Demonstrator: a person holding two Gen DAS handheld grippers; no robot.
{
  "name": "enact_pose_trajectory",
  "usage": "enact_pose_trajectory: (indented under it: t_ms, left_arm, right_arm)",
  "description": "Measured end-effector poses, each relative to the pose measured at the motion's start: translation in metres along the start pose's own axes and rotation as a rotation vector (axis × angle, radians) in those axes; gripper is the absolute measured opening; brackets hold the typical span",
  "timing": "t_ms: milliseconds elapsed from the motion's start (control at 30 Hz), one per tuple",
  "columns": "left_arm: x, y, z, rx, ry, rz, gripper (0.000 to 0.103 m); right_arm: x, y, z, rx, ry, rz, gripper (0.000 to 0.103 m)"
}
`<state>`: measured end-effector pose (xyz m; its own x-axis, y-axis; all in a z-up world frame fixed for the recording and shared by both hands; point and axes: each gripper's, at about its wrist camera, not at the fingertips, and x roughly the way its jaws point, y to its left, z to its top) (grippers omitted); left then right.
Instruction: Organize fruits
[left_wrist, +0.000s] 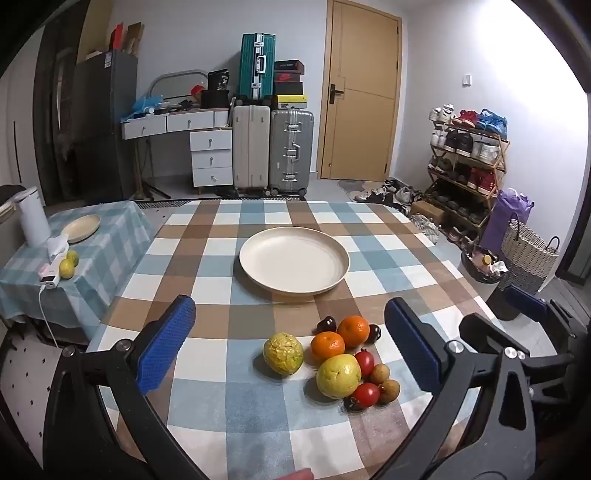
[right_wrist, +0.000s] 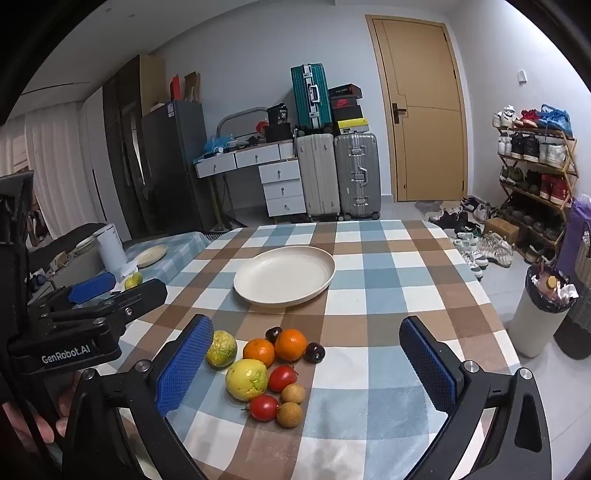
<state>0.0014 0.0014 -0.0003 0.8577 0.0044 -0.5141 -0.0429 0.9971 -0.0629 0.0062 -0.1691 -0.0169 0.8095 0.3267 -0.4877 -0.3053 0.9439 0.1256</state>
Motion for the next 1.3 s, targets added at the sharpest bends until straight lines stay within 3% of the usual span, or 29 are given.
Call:
enact_pose_trajectory:
  t_ms: [300, 667, 1300]
  left_arm:
    - [0.016, -0.007, -0.005, -0.003, 0.014, 0.003, 0.102]
    - [0.01, 0.012, -0.008, -0.015, -0.016, 0.002, 0.102]
    - [0.011, 0.009, -0.013, -0.009, 0.0, 0.006, 0.102]
  right_arm:
    - [-0.002, 0.004, 0.0, -0.009, -0.002, 0.01, 0.103]
    - [0.003, 0.003, -0.002, -0.01, 0.001, 0.001, 0.103]
    - [0.004, 0.008, 0.0, -0.051, -0.007, 0.002, 0.103]
